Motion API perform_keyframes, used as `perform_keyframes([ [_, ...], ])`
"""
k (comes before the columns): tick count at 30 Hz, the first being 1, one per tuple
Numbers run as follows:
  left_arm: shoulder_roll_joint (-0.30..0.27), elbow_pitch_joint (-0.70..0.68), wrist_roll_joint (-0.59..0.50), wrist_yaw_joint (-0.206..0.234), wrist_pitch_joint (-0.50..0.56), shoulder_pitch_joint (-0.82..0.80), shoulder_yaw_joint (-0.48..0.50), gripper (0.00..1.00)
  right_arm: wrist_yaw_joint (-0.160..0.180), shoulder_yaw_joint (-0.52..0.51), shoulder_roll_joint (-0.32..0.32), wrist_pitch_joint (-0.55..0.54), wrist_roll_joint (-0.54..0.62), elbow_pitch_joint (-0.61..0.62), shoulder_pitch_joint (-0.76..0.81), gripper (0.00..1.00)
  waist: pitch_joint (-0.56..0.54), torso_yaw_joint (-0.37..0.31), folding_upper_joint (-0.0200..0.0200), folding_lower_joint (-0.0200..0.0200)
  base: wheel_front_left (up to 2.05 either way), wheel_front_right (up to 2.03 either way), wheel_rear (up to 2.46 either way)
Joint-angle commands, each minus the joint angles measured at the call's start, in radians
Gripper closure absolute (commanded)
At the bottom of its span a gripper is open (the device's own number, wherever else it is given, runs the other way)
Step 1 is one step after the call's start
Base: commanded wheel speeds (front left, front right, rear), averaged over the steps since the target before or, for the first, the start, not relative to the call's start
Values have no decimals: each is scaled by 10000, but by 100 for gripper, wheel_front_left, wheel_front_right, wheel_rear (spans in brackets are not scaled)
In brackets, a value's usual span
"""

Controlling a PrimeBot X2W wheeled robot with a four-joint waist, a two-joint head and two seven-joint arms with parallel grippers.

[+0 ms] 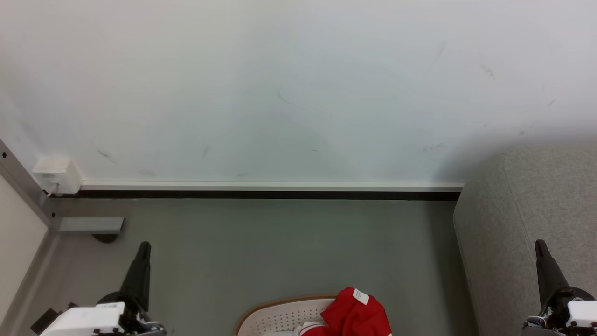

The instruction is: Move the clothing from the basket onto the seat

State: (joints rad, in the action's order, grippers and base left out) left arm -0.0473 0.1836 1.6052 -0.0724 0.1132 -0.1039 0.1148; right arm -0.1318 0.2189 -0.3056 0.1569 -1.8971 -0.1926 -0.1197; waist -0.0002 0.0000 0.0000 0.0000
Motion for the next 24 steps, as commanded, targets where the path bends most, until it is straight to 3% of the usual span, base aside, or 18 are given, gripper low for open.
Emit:
perform_keyframes([
  [1, -65, -27, 140, -11, 33, -44, 16, 100, 24, 1, -50, 32, -126, 36, -26, 100, 0, 0, 0, 0, 0, 0, 0],
  [24, -65, -27, 140, -11, 33, -44, 16, 100, 25, 1, -50, 32, -126, 36, -26, 100, 0, 0, 0, 0, 0, 0, 0],
])
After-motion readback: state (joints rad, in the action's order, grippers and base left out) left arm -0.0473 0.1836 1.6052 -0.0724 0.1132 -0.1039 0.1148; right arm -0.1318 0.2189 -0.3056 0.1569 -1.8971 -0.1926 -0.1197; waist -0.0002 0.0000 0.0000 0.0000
